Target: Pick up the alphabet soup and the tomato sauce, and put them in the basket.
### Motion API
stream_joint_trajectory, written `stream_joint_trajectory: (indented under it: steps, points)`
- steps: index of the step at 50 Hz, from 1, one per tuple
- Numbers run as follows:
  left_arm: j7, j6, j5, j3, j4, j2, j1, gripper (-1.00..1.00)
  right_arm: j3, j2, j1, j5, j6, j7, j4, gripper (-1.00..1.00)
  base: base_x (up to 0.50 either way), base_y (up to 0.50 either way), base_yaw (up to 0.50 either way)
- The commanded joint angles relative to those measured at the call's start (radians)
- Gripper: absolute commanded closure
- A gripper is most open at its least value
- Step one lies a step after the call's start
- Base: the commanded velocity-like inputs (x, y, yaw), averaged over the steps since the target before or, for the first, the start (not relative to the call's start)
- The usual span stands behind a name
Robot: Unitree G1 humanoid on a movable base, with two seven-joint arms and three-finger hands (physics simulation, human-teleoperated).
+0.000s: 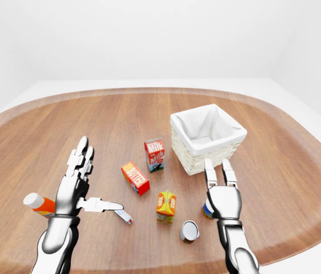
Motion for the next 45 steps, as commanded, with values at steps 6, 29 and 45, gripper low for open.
stream_joint_trajectory:
  steps: [6,29,45]
  points:
    - [-0.001,0.000,-0.003,0.001,-0.001,0.001,-0.004,-1.00,0.032,-0.011,-0.015,-0.014,0.000,-0.036,0.055,-1.00,0.00,0.00,0.00]
    - [-0.001,0.000,-0.007,0.007,0.009,-0.001,-0.011,-1.00,0.062,-0.025,-0.054,-0.030,0.000,-0.072,0.178,-1.00,0.00,0.00,0.00]
    - [-0.001,0.000,-0.003,0.001,0.001,0.001,-0.001,-1.00,0.081,-0.034,-0.072,-0.026,0.000,-0.072,0.246,-1.00,0.00,0.00,0.00]
